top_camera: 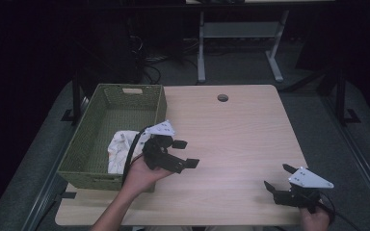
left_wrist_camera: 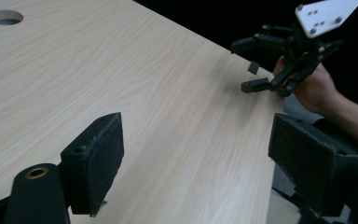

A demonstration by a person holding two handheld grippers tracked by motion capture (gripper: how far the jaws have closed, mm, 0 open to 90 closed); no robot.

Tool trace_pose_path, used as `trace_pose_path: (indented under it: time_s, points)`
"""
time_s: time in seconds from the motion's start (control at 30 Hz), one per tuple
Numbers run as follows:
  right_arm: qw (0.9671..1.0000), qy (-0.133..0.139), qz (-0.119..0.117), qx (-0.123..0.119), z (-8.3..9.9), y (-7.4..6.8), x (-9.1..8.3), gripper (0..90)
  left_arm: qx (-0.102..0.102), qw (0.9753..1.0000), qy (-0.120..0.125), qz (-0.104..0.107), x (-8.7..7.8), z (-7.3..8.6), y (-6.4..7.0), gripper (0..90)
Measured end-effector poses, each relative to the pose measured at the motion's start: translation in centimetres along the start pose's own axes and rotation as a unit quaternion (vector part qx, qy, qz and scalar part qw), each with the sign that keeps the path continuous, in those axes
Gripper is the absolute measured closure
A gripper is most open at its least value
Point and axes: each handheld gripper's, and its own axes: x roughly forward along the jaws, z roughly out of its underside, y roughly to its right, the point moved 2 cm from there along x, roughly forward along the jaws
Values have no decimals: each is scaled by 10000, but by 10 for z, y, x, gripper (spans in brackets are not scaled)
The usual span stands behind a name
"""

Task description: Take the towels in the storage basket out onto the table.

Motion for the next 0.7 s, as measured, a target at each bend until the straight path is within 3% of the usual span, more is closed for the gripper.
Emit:
trace_pose_path:
  time_s: [0.23,0.37,0.5,0.7]
  points:
    - [10000,24,12,17,0,0,-1,137,-272,9996,32,1,-25,4,-19,185]
    - [10000,32,27,6,0,0,-1,137,-405,9990,137,-107,-44,7,-29,185]
    - [10000,28,-2,29,0,-1,-1,137,-454,9985,74,-302,-61,10,-42,221]
    - [10000,20,-26,29,0,-1,-1,137,-662,9972,66,-352,-73,15,-57,227]
